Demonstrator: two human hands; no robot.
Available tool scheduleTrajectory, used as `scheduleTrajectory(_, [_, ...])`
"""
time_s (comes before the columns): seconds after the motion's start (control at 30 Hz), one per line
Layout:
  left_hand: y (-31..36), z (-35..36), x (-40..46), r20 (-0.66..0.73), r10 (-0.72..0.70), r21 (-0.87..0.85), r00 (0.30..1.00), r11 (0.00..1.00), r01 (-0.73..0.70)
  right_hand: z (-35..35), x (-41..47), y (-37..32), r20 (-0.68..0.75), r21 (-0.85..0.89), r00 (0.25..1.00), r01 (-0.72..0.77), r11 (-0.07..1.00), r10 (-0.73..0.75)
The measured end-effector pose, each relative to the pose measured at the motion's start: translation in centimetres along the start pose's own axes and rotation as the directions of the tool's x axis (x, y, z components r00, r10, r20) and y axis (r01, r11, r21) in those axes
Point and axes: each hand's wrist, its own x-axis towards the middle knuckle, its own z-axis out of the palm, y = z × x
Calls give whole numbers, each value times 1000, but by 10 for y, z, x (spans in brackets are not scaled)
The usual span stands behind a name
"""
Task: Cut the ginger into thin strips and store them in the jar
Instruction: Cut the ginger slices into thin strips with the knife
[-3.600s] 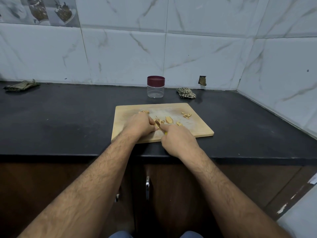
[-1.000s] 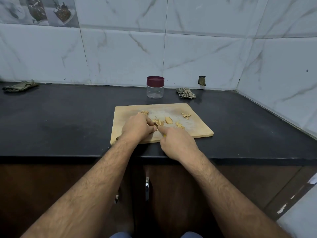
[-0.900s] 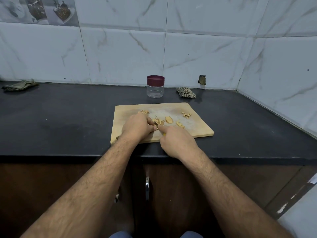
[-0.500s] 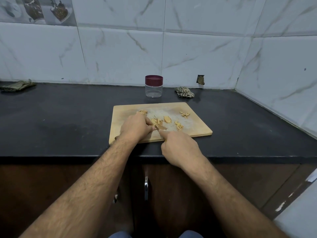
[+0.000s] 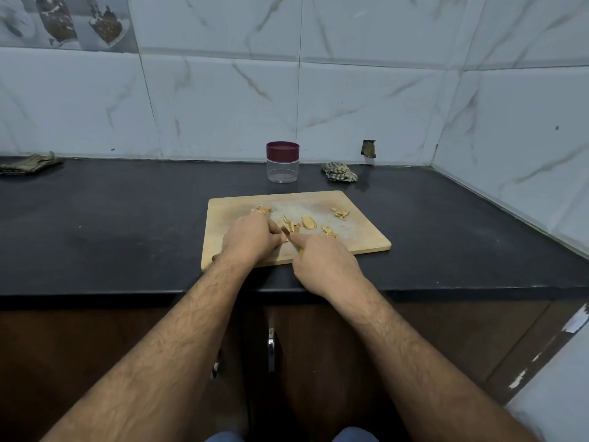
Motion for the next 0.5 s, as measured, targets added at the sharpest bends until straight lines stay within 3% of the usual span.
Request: scheduleTrajectory(0.5, [0,-1,-2,8,23,14,1000,1000,-24,3,12,-4,28,-67,999,44,997,-42])
